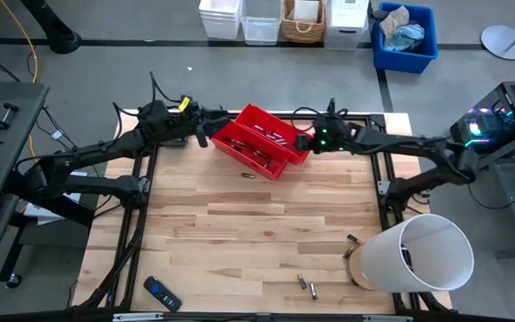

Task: Sort batteries
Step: Put the silver battery into the top red bin

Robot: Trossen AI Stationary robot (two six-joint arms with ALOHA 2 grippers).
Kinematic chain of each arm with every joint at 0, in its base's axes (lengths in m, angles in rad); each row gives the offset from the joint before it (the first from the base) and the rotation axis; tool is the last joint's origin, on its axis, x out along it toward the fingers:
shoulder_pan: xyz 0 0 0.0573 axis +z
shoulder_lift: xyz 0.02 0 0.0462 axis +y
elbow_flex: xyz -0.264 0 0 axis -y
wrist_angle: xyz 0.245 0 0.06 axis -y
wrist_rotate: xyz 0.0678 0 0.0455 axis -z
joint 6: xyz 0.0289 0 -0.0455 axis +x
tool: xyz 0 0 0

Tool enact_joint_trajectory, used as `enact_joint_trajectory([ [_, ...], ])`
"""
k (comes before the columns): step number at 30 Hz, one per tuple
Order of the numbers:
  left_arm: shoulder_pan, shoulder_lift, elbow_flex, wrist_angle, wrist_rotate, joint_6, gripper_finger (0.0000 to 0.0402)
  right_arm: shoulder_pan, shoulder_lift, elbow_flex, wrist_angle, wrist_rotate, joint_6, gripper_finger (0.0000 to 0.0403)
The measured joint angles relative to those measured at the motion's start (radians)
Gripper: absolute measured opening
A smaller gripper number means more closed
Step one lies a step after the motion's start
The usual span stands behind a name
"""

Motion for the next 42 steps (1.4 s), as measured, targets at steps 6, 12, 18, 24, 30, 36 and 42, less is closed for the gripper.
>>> enact_joint_trajectory([
  [6,0.001,0.0,0.0,0.0,-0.017,0.001,0.0213,0.108,-0.158,0.001,-0.328,-0.038,0.09,0.0223],
  [12,0.001,0.0,0.0,0.0,-0.017,0.001,0.0213,0.348,-0.162,0.0,-0.524,-0.233,0.151,0.0223],
  [18,0.001,0.0,0.0,0.0,-0.017,0.002,0.0213,0.584,-0.04,0.001,-0.294,-0.377,0.263,0.0224],
  [24,0.001,0.0,0.0,-0.001,-0.016,0.002,0.0213,0.706,0.144,0.046,-0.269,-0.457,0.332,0.0224],
  [30,0.001,0.0,0.0,-0.001,-0.016,0.002,0.0213,0.796,0.338,0.272,-0.447,-0.58,0.176,0.0224],
  [36,0.001,0.0,0.0,-0.001,-0.015,0.002,0.0213,0.91,0.509,0.397,-0.476,-0.715,0.239,0.0224],
  [42,0.001,0.0,0.0,-0.001,-0.013,0.006,0.0213,0.982,0.614,0.431,-0.455,-0.737,0.395,0.0224],
])
